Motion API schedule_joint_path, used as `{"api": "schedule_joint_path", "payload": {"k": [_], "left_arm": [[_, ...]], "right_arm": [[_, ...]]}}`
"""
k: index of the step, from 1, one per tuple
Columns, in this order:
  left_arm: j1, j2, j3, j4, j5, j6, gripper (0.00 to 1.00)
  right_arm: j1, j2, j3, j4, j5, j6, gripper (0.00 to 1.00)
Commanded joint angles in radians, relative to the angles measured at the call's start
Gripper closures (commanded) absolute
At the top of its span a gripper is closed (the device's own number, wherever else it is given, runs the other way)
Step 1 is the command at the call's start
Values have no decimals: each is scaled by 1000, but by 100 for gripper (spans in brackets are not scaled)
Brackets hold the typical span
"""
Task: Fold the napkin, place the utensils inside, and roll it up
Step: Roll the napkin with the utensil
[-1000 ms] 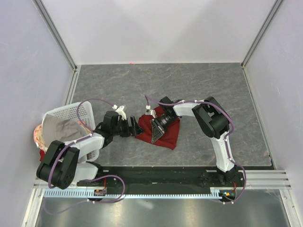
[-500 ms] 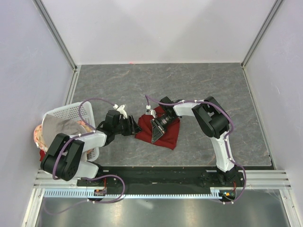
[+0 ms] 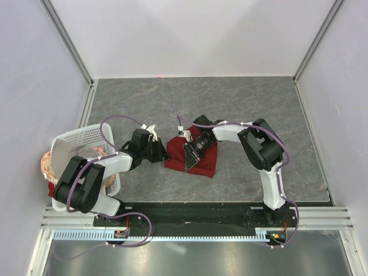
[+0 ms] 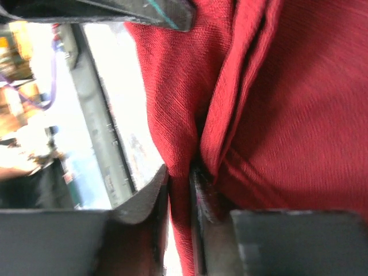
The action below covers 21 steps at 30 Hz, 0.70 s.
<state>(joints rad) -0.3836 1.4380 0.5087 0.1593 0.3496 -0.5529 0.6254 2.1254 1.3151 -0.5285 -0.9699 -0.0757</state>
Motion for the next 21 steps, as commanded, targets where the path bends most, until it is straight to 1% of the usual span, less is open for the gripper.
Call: {"api": "schedule_joint_path", "payload": {"k": [1, 2, 5, 6, 7, 10, 11, 15, 21], "left_arm": [[6, 39, 62, -150, -32, 82, 98], [6, 45, 80, -183, -32, 85, 98], [6, 68, 120, -245, -32, 100, 98], [6, 78, 131, -262, -35, 111, 98], [6, 85, 155, -279, -46, 114, 98], [6, 107, 204, -348, -55, 128, 98], [6, 113, 214, -359, -55, 133, 98], [6, 140, 248, -389, -41, 146, 98], [8, 156, 257, -394, -23, 151, 98]], "right_arm": [[-12, -172, -69, 67, 285, 34, 63], [-10, -208, -83, 84, 310, 42, 56], [5, -369, -180, 113, 446, 66, 45], [19, -405, -197, 111, 524, 68, 44], [25, -476, -215, 113, 563, 76, 42], [54, -582, -284, 99, 689, 99, 36], [63, -599, -310, 93, 720, 112, 33], [117, -651, -358, 81, 824, 108, 30], [155, -616, -370, 78, 885, 85, 29]]}}
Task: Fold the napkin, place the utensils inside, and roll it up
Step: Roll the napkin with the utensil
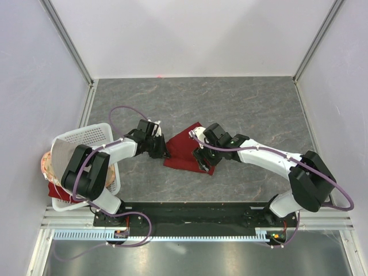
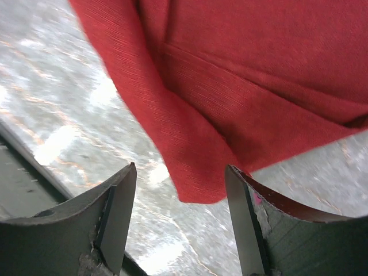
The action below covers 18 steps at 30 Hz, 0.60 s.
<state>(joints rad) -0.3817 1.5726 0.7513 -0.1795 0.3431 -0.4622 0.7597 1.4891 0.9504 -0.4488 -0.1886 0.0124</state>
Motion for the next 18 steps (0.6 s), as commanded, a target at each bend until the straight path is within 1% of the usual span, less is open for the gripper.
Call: {"api": "schedule_joint_path", "payload": {"k": [1, 5, 7, 11, 14, 17, 18], "left_arm": [[6, 21, 14, -55, -15, 62, 98], [4, 17, 10, -54, -16, 62, 98], [4, 17, 8, -55, -15, 62, 98], [4, 17, 11, -54, -16, 66, 98], [4, 21, 16, -55, -16, 66, 98], [4, 20, 16, -54, -16, 68, 98], [4, 20, 16, -54, -19, 68, 98]], "right_arm": [[26, 28, -6, 1, 118, -15, 29], [43, 48, -1, 16, 129, -60, 28], [47, 60, -5, 28, 133, -68, 25], [59, 92, -7, 35, 146, -75, 25], [76, 121, -1, 22, 143, -80, 25], [90, 134, 11, -25, 140, -80, 28], [92, 140, 16, -51, 135, -77, 30]]}}
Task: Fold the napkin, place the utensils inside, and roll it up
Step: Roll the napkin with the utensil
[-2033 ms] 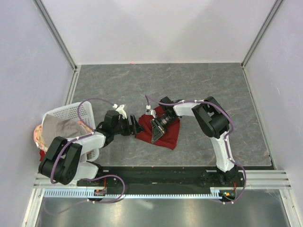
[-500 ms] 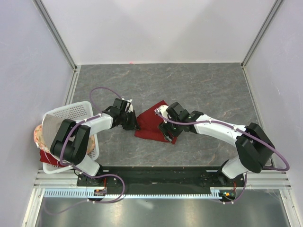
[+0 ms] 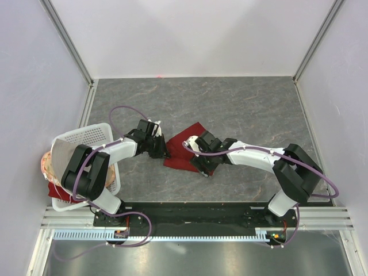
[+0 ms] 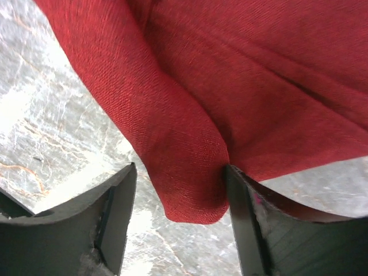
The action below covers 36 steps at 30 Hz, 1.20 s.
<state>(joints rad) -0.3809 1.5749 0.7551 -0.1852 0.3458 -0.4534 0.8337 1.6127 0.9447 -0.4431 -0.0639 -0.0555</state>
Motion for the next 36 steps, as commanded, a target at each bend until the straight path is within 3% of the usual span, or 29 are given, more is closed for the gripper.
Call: {"api": "schedule_joint_path", "payload": {"k": [1, 6, 9, 14, 18, 20, 24, 27, 32, 36], "left_arm": [[5, 14, 12, -49, -22, 59, 98], [4, 11, 12, -56, -30, 61, 98], [5, 13, 12, -57, -31, 62, 98], [4, 28, 18, -65, -34, 70, 98], [5, 48, 24, -74, -39, 74, 98], [4, 60, 35, -83, -37, 76, 98], [4, 76, 43, -89, -22, 79, 98], [5, 76, 44, -94, -21, 78, 98], [5, 77, 55, -103, -13, 79, 98], [5, 83, 58, -108, -8, 79, 98]], "right_arm": [[19, 21, 29, -69, 6, -7, 33], [21, 32, 65, -149, -11, 13, 53], [19, 49, 97, -178, -65, 16, 61], [-36, 133, 121, -187, -200, 16, 65], [-82, 168, 111, -177, -220, 22, 68], [-88, 150, 115, -180, -214, 22, 67], [-73, 52, 153, -175, -186, 23, 39], [2, -34, 180, -157, -32, 10, 31], [162, -111, 131, 46, 237, -13, 27], [258, -85, 57, 214, 355, -91, 26]]}}
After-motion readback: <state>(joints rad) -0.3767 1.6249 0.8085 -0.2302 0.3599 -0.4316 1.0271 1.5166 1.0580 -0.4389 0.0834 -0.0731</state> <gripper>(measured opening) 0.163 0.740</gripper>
